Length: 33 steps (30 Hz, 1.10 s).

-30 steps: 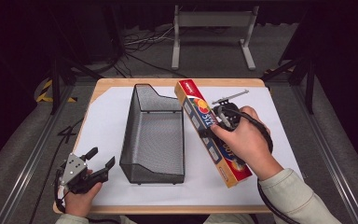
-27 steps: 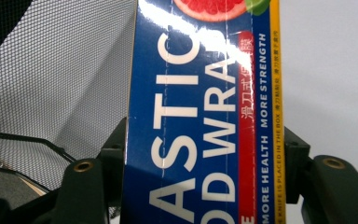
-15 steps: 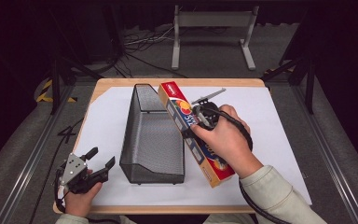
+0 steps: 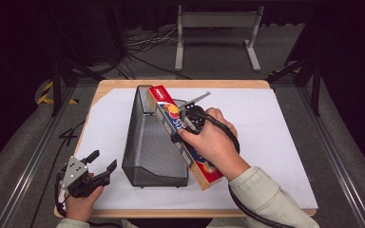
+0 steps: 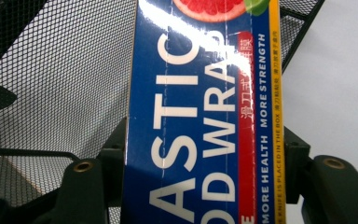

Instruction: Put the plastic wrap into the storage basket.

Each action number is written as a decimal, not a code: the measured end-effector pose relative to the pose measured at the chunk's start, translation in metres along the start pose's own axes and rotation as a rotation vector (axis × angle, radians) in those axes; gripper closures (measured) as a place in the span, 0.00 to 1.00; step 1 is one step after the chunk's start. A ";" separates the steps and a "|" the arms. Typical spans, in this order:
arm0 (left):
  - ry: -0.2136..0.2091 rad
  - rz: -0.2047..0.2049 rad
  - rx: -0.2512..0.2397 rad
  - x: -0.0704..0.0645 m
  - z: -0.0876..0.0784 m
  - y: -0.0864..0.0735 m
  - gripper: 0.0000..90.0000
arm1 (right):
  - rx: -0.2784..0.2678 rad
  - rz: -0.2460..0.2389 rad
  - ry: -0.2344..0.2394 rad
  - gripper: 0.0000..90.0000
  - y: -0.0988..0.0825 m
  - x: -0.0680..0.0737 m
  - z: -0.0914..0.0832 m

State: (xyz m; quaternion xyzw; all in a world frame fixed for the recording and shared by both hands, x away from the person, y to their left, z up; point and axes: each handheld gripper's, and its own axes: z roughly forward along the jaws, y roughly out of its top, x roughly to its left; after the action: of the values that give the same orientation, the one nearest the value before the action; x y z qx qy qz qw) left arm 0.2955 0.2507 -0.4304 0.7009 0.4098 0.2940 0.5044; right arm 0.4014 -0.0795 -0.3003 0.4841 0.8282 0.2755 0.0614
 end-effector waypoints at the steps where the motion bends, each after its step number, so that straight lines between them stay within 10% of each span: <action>1: 0.000 -0.001 0.000 0.000 0.000 0.000 0.32 | 0.003 0.000 0.000 0.44 0.000 0.001 0.002; 33: -0.002 -0.004 -0.003 0.002 0.000 -0.001 0.32 | 0.152 0.036 -0.092 0.44 0.018 0.018 0.062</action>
State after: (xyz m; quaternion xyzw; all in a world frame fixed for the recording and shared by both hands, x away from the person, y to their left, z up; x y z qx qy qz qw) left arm 0.2960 0.2526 -0.4309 0.6997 0.4103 0.2926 0.5064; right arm 0.4287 -0.0333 -0.3406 0.5144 0.8341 0.1906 0.0575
